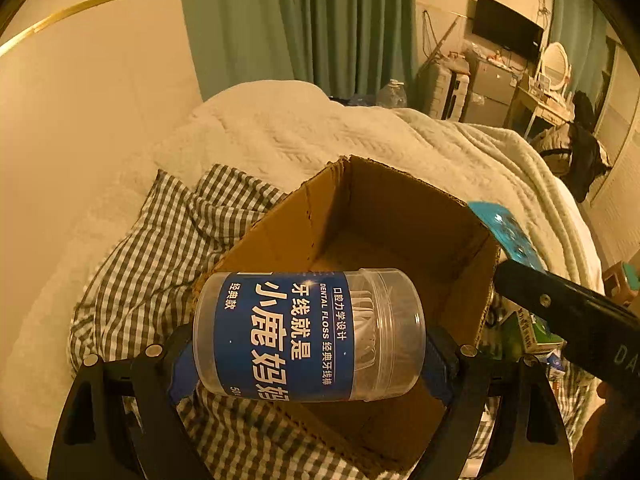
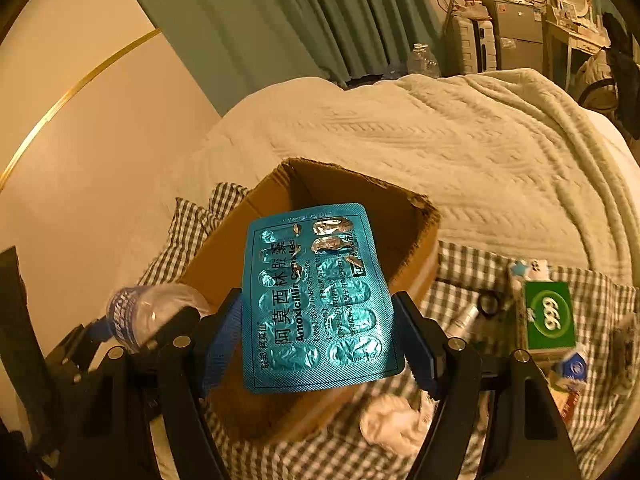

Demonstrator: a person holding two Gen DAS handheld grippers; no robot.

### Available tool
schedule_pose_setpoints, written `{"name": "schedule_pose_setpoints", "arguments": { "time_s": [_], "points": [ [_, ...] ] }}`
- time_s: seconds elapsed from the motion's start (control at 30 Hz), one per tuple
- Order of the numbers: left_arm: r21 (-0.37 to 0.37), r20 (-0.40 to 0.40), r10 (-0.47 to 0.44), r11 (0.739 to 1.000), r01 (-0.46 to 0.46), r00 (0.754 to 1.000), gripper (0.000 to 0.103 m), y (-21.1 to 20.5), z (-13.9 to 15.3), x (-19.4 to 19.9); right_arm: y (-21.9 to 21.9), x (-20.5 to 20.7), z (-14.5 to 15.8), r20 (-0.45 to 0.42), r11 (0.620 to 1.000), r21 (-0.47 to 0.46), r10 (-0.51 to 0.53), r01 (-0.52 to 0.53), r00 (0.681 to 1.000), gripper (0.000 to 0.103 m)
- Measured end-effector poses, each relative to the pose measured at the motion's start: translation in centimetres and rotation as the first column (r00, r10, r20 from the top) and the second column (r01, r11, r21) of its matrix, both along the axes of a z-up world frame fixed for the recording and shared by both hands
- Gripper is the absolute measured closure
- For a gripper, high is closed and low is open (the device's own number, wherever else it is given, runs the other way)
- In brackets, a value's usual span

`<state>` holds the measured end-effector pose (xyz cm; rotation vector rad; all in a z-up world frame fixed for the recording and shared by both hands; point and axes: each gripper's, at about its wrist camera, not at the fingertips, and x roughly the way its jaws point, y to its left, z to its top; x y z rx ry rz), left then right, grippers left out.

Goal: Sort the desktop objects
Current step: 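Lift both held items and carry them over the cardboard box, then open both grippers to drop the bottle and blister pack into the box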

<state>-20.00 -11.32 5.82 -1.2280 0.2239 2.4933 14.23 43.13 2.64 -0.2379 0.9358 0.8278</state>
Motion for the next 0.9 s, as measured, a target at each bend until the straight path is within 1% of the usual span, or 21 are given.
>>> {"name": "schedule_pose_setpoints", "arguments": {
  "time_s": [0.17, 0.2, 0.23, 0.27, 0.33, 0.4, 0.53, 0.57, 0.7, 0.8, 0.9],
  "points": [
    [0.02, -0.002, 0.013, 1.0, -0.013, 1.0, 0.013, 0.2, -0.4, -0.5, 1.6, 0.5, -0.4, -0.017, 0.999, 0.041, 0.033, -0.033, 0.999, 0.029],
    [0.01, -0.008, 0.018, 1.0, -0.018, 1.0, 0.008, 0.2, -0.5, -0.5, 1.7, 0.6, -0.4, -0.016, 0.998, 0.053, 0.036, -0.035, 0.999, 0.023],
    [-0.009, -0.023, 0.026, 1.0, -0.026, 0.999, 0.001, 0.4, -0.5, -0.4, 1.7, 0.6, -0.2, -0.011, 0.997, 0.063, 0.036, -0.036, 0.999, 0.018],
    [-0.023, -0.036, 0.03, 0.999, -0.031, 0.999, 0.0, 0.5, -0.4, -0.4, 1.6, 0.7, 0.0, -0.004, 0.997, 0.073, 0.032, -0.031, 0.999, 0.015],
    [-0.031, -0.062, 0.023, 0.999, -0.025, 0.998, 0.0, 0.9, 0.1, -0.1, 1.2, 0.9, 0.4, 0.011, 0.996, 0.086, 0.027, -0.028, 1.0, 0.015],
    [-0.025, -0.066, 0.016, 1.0, -0.017, 0.998, 0.0, 1.3, 0.5, 0.3, 0.5, 1.1, 0.9, 0.025, 0.997, 0.075, 0.022, -0.024, 0.999, 0.015],
    [0.001, -0.068, -0.006, 1.0, 0.007, 0.998, 0.0, 2.1, 1.4, 1.6, -2.0, 1.5, 2.1, 0.056, 0.999, 0.041, 0.011, -0.014, 0.998, 0.015],
    [0.004, -0.07, -0.013, 1.0, 0.014, 0.997, 0.0, 2.3, 1.6, 2.0, -2.9, 1.6, 2.4, 0.07, 0.999, 0.022, 0.047, -0.049, 0.996, 0.015],
    [0.01, -0.072, -0.058, 0.998, 0.059, 0.996, 0.0, 4.0, 2.6, 4.1, -7.5, 2.4, 3.7, 0.124, 1.0, -0.025, 0.004, -0.001, 0.992, 0.015],
    [0.037, -0.051, -0.086, 0.995, 0.088, 0.995, 0.0, 5.2, 3.1, 5.9, -10.9, 3.1, 4.4, 0.138, 0.998, -0.041, -0.036, 0.042, 0.99, 0.015],
    [0.066, -0.019, -0.082, 0.994, 0.083, 0.996, 0.0, 6.2, 3.2, 7.4, -14.0, 3.7, 5.4, 0.136, 0.996, -0.043, -0.072, 0.079, 0.988, 0.015]
  ]
}}
